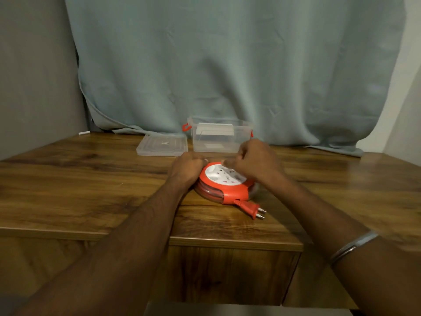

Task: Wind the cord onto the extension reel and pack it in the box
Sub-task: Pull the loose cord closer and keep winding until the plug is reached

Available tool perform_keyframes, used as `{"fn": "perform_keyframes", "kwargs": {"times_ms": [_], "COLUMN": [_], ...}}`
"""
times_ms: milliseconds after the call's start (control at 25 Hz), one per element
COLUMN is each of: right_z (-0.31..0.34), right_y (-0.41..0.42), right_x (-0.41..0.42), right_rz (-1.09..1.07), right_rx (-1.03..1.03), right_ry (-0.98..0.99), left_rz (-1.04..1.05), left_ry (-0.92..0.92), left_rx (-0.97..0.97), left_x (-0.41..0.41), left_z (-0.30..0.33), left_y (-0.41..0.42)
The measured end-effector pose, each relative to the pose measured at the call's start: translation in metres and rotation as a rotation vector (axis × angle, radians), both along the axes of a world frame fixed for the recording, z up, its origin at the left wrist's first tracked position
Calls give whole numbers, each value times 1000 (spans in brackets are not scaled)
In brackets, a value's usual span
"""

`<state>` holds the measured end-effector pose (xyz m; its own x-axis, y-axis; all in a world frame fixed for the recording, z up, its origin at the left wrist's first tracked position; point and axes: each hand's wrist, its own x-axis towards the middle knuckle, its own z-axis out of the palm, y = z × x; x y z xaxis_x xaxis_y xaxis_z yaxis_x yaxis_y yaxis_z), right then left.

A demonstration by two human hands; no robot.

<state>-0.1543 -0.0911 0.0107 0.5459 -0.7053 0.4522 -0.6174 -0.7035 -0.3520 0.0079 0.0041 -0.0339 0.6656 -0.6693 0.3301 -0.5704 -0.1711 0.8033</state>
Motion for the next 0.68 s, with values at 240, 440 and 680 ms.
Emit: {"fn": "perform_keyframes", "kwargs": {"times_ms": [240, 440, 680], "right_z": [-29, -16, 1], "right_y": [0, -1, -8], "right_x": [-26, -41, -44], "right_rz": [26, -17, 38], "right_rx": [609, 323, 400], "right_ry": [-432, -124, -74], "left_rz": [-73, -186, -164], "left_ry": [-98, -130, -42], "left_rx": [38, 56, 88], "left_x": [-12, -32, -40], "left_z": [3, 6, 6], "left_y": [11, 25, 27]}}
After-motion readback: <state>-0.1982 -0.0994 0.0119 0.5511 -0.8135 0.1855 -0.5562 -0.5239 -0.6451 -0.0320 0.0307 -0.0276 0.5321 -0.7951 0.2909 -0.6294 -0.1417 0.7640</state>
